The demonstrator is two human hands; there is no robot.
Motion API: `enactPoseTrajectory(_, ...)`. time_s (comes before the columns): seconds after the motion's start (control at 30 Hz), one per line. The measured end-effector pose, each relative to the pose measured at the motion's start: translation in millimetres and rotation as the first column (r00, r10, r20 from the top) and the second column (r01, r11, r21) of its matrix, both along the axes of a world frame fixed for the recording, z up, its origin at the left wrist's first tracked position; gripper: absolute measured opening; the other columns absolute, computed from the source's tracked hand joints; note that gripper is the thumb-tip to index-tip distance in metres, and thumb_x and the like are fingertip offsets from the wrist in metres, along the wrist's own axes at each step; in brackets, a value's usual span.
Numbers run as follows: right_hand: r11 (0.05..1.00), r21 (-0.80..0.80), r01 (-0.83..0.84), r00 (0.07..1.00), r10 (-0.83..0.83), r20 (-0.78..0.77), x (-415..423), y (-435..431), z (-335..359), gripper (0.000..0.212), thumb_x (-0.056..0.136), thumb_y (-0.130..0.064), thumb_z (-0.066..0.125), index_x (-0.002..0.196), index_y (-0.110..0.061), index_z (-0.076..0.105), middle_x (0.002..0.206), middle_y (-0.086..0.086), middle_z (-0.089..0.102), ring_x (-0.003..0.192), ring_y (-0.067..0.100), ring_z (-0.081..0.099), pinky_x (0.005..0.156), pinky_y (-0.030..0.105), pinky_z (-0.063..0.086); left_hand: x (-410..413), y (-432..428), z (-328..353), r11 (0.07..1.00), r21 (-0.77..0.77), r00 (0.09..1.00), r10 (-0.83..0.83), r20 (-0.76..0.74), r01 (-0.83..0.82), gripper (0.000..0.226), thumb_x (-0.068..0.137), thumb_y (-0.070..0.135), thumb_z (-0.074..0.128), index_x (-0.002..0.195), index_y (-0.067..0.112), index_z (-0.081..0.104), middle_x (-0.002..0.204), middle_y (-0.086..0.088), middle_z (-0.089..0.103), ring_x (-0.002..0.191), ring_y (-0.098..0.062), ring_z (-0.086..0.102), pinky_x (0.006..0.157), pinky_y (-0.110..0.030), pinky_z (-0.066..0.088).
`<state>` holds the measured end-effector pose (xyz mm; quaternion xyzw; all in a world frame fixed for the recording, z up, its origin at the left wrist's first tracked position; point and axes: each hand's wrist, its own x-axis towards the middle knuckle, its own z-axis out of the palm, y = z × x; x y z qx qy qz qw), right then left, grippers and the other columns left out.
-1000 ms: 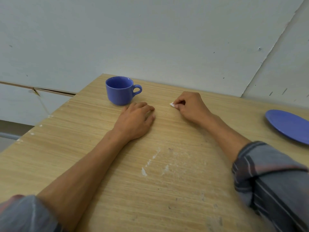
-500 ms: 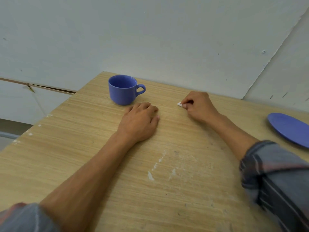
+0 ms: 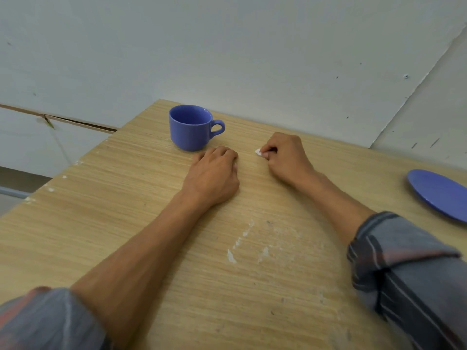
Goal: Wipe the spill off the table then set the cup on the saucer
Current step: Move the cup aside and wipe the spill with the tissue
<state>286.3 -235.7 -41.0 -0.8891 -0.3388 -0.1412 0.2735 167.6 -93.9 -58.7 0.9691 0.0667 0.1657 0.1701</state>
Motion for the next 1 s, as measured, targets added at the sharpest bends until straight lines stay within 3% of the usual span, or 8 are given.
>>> enactPoseTrajectory(0.2, 0.944, -0.106, -0.312, 0.949, 0.314, 0.006, -63.3, -35.5, 4.0, 0.007, 0.078, -0.001, 0.069, 0.075, -0.005, 0.075, 0.077, 0.003, 0.067, 0.069, 0.008, 0.06, 0.069, 0.008, 0.042, 1.7, -0.4, -1.8, 1.0, 0.01, 1.0, 0.003, 0.023, -0.003, 0.039, 0.096, 0.028, 0.038, 0.132, 0.018, 0.05, 0.139, 0.0, 0.05, 0.129, -0.018, 0.041, 0.107, -0.037, 0.027)
enactPoseTrajectory(0.4, 0.995, 0.001, 0.096, 0.995, -0.096, -0.04, -1.7, -50.6, 7.3, 0.009, 0.077, 0.004, 0.068, 0.08, -0.002, 0.074, 0.086, 0.013, 0.071, 0.083, 0.025, 0.067, 0.079, 0.026, 0.051, 0.3, 0.2, -1.0, 1.0, 0.011, 1.0, -0.023, 0.01, 0.023, 0.038, 0.097, 0.028, 0.038, 0.132, 0.019, 0.051, 0.139, 0.001, 0.051, 0.128, -0.018, 0.042, 0.106, -0.037, 0.027)
enactPoseTrajectory(0.47, 0.997, 0.022, 0.074, 0.997, -0.074, -0.003, -16.4, -44.8, 0.0, 0.011, 0.076, 0.006, 0.067, 0.079, -0.002, 0.075, 0.084, 0.013, 0.071, 0.082, 0.025, 0.067, 0.078, 0.031, 0.052, -0.5, 1.0, -0.5, 1.0, -0.009, 1.0, -0.029, 0.005, 0.029, 0.037, 0.097, 0.027, 0.039, 0.131, 0.021, 0.052, 0.138, 0.002, 0.051, 0.128, -0.017, 0.043, 0.107, -0.038, 0.026)
enactPoseTrajectory(0.57, 0.991, -0.012, -0.136, 0.99, 0.135, -0.033, -61.5, -46.0, 4.2, 0.01, 0.078, 0.001, 0.069, 0.08, -0.006, 0.076, 0.082, 0.006, 0.07, 0.075, 0.014, 0.064, 0.073, 0.011, 0.046, -2.7, -3.1, 5.4, 0.987, -0.128, 0.992, -0.089, 0.087, 0.1, 0.034, 0.096, 0.02, 0.042, 0.126, 0.022, 0.058, 0.134, 0.003, 0.055, 0.126, -0.015, 0.047, 0.109, -0.037, 0.03)
enactPoseTrajectory(0.63, 0.982, 0.026, -0.187, 0.954, 0.188, -0.232, -80.8, -52.2, 12.8, 0.009, 0.079, -0.006, 0.071, 0.083, -0.013, 0.076, 0.082, -0.003, 0.071, 0.075, 0.006, 0.063, 0.071, 0.007, 0.044, -6.4, -10.0, 14.7, 0.905, -0.371, 0.974, -0.157, 0.161, 0.208, 0.032, 0.096, 0.014, 0.044, 0.123, 0.02, 0.062, 0.128, 0.003, 0.061, 0.119, -0.009, 0.053, 0.102, -0.029, 0.038)
enactPoseTrajectory(0.73, 0.866, 0.501, -0.002, 0.712, 0.353, -0.607, -86.1, -62.9, 24.1, 0.015, 0.076, -0.007, 0.071, 0.09, -0.012, 0.072, 0.08, -0.002, 0.07, 0.073, 0.01, 0.061, 0.067, 0.014, 0.05, -12.1, -20.8, 30.0, 0.586, -0.748, 0.942, -0.29, 0.167, 0.312, 0.03, 0.1, 0.016, 0.042, 0.122, 0.016, 0.062, 0.115, 0.002, 0.068, 0.107, -0.009, 0.063, 0.086, -0.028, 0.049)
enactPoseTrajectory(0.83, 0.598, 0.746, 0.292, 0.453, 0.601, -0.659, -83.3, -67.3, 26.8, 0.025, 0.07, -0.006, 0.066, 0.094, -0.008, 0.067, 0.08, -0.001, 0.071, 0.075, 0.011, 0.057, 0.06, 0.014, 0.05, -14.9, -24.3, 35.7, 0.402, -0.862, 0.916, -0.369, 0.155, 0.308, 0.03, 0.101, 0.019, 0.043, 0.123, 0.013, 0.061, 0.111, -0.005, 0.069, 0.103, -0.017, 0.067, 0.086, -0.033, 0.053)
enactPoseTrajectory(1.0, 0.561, 0.747, 0.358, 0.398, 0.632, -0.665, -84.7, -67.0, 23.9, 0.03, 0.072, -0.005, 0.066, 0.102, -0.005, 0.064, 0.098, 0.012, 0.069, 0.084, 0.014, 0.059, 0.058, 0.015, 0.049, -14.4, -30.5, 37.2, 0.341, -0.883, 0.886, -0.437, 0.155, 0.323, 0.027, 0.093, 0.02, 0.059, 0.119, 0.013, 0.066, 0.11, -0.007, 0.072, 0.097, -0.016, 0.068, 0.086, -0.031, 0.054)
